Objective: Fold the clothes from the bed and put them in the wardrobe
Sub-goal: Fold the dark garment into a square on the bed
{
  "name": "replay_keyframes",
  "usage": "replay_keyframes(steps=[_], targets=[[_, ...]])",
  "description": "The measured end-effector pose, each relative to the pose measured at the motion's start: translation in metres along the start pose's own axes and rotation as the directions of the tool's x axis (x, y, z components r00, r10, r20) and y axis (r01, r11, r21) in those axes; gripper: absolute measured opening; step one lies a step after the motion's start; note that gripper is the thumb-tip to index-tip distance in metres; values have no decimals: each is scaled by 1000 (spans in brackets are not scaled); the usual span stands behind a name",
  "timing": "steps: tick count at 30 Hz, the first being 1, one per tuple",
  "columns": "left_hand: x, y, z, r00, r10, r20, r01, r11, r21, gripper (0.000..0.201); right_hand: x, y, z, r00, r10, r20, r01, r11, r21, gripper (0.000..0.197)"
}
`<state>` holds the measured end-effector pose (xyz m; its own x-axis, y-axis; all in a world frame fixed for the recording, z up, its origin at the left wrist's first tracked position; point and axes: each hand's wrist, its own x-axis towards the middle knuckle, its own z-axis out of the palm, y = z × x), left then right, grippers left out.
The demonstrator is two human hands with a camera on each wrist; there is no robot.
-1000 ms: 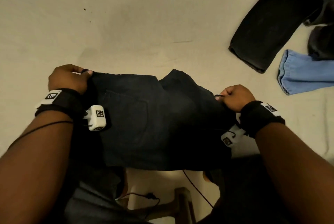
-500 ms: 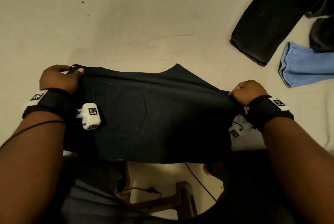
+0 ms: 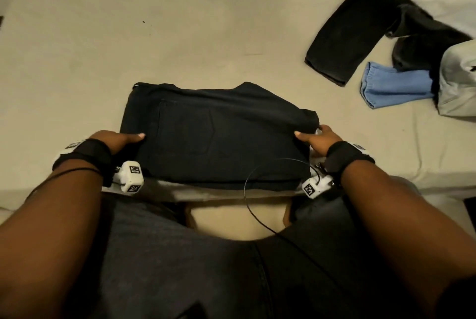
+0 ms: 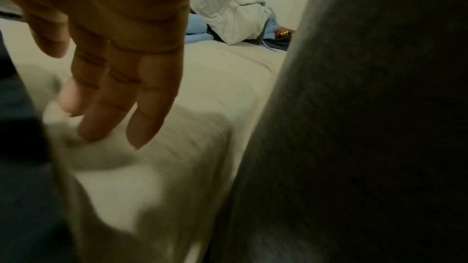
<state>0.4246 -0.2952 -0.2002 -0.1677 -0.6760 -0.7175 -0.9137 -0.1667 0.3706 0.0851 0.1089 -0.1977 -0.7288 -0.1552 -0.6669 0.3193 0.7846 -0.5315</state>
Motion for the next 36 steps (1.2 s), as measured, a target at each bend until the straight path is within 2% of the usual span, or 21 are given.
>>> replay_keyframes(steps=[2,3,5,7,10,12,14,16,19,21,22,24,25,27,30,32,33,34,35,36], targets=[[-14,-18,5,998,10,62,-12,999,33,51,-15,20,5,995,62,75,-60,998,-22,108],[-17,-25,7,997,35,75,-42,995,88,51,-22,30,8,993,68,101,-60,995,-82,107],[-28,-28,7,994,97,55,-107,971,214,52,-28,41,9,997,15,77,4,971,-239,99],[-35,-32,1,983,178,-47,-157,945,288,48,-37,41,5,997,-46,59,61,958,-280,93],[-45,-31,-15,935,253,-250,-197,953,230,30,-54,31,-5,995,-73,73,83,986,-147,93],[-43,-34,-24,917,264,-298,-200,953,228,20,-70,30,-2,991,-58,118,78,982,-172,79],[-42,-40,-22,948,213,-237,-145,951,274,22,-81,36,8,984,-31,173,92,929,-359,56],[-41,-43,-14,972,172,-163,-114,942,317,34,-83,42,19,984,-19,175,104,865,-492,46],[-38,-42,-2,985,135,-109,-112,974,199,56,-70,47,27,991,5,134,51,909,-413,53],[-38,-40,5,990,100,-97,-88,989,118,68,-61,48,32,988,45,149,10,937,-349,42],[-38,-39,8,993,77,-91,-70,995,76,68,-60,47,33,987,55,153,2,938,-345,35],[-41,-36,12,997,46,-55,-48,999,-26,53,-62,42,36,986,34,163,31,925,-379,32],[-40,-34,12,999,35,-31,-37,996,-79,47,-62,38,37,988,11,152,43,938,-345,33],[-40,-28,12,999,32,11,-30,985,-173,45,-62,30,38,991,4,134,18,986,-165,27],[-42,-18,10,998,58,8,-53,951,-304,44,-53,27,36,989,28,143,-45,992,117,36],[-40,-12,9,998,56,11,-46,912,-408,44,-60,22,36,961,-7,275,-35,988,148,43],[-41,-9,9,998,54,-15,-54,886,-461,42,-58,23,38,941,-29,337,4,997,74,60],[-42,-7,7,997,59,-44,-73,864,-499,42,-57,24,40,923,-48,382,78,995,-64,83],[-40,-4,5,996,51,-76,-83,849,-522,43,-63,24,41,903,-42,427,148,964,-219,97],[-39,-1,4,994,45,-100,-91,846,-526,43,-58,27,42,899,-59,434,217,921,-323,94]])
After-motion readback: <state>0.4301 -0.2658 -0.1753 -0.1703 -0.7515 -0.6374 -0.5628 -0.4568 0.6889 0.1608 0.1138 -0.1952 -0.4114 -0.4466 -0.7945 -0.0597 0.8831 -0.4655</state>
